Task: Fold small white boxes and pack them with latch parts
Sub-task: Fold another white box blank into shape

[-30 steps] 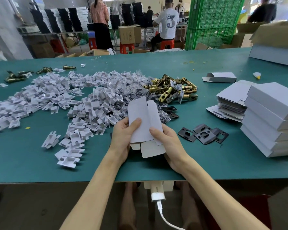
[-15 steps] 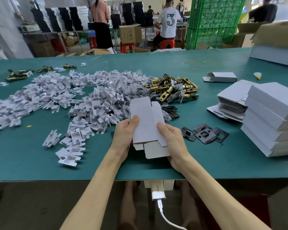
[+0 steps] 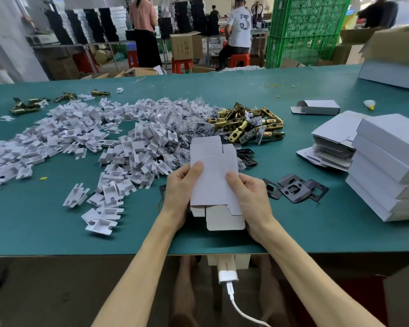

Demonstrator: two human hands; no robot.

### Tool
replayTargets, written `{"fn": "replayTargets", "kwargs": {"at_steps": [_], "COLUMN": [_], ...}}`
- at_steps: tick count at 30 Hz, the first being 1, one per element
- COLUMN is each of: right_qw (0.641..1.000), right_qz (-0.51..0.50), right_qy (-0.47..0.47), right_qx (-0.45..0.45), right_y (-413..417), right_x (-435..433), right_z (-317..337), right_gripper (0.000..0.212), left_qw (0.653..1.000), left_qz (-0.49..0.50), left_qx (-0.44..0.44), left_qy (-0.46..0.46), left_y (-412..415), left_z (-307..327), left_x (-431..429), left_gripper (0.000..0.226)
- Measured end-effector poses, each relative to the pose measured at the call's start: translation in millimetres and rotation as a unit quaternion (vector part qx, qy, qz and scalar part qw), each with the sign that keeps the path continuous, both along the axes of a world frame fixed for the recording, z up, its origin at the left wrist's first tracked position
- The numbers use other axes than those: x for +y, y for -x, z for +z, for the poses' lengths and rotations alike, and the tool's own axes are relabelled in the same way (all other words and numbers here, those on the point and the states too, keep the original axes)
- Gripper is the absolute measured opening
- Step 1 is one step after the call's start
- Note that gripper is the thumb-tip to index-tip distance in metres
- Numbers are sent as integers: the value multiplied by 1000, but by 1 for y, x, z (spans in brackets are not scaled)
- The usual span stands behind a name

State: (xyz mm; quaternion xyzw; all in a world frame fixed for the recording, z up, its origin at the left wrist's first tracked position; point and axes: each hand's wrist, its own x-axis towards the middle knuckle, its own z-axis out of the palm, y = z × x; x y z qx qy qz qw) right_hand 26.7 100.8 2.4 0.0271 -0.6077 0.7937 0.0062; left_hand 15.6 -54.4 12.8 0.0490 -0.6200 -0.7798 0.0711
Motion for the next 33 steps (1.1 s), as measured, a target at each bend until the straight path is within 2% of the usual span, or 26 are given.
{"fn": "replayTargets", "kwargs": {"at_steps": [4, 8, 11, 20, 23, 27, 30, 33], "right_qw": [1000, 998, 996, 999, 1000, 1000, 999, 998], "right_qz": [5, 35, 48, 1, -3, -11, 16, 32], "right_qy": [19, 44, 69, 33, 20, 1, -25, -33], "right_qx": [-17, -26, -36, -5, 4, 15, 23, 38], "right_y": [1, 5, 7, 5, 4, 6, 7, 5], "right_x": [4, 6, 6, 3, 3, 2, -1, -2], "right_z": [1, 5, 6, 1, 3, 2, 4, 5], "right_gripper": [29, 27, 27, 26, 35, 53, 51, 50], "left_qw": [997, 995, 992, 994, 993, 994, 995, 993], "left_qz": [-64, -93, -119, -101, -112, -105, -99, -114], "left_qx": [-4, -33, -48, -33, -28, -2, 17, 21], "left_qy": [30, 20, 9, 9, 25, 31, 18, 30], "left_y": [-3, -4, -3, -3, -4, -7, -8, -7], "left_z": [3, 7, 9, 7, 9, 9, 10, 11], "left_x": [1, -5, -10, -6, -4, 0, 1, 2], "left_gripper": [27, 49, 39, 52, 53, 45, 38, 43]}}
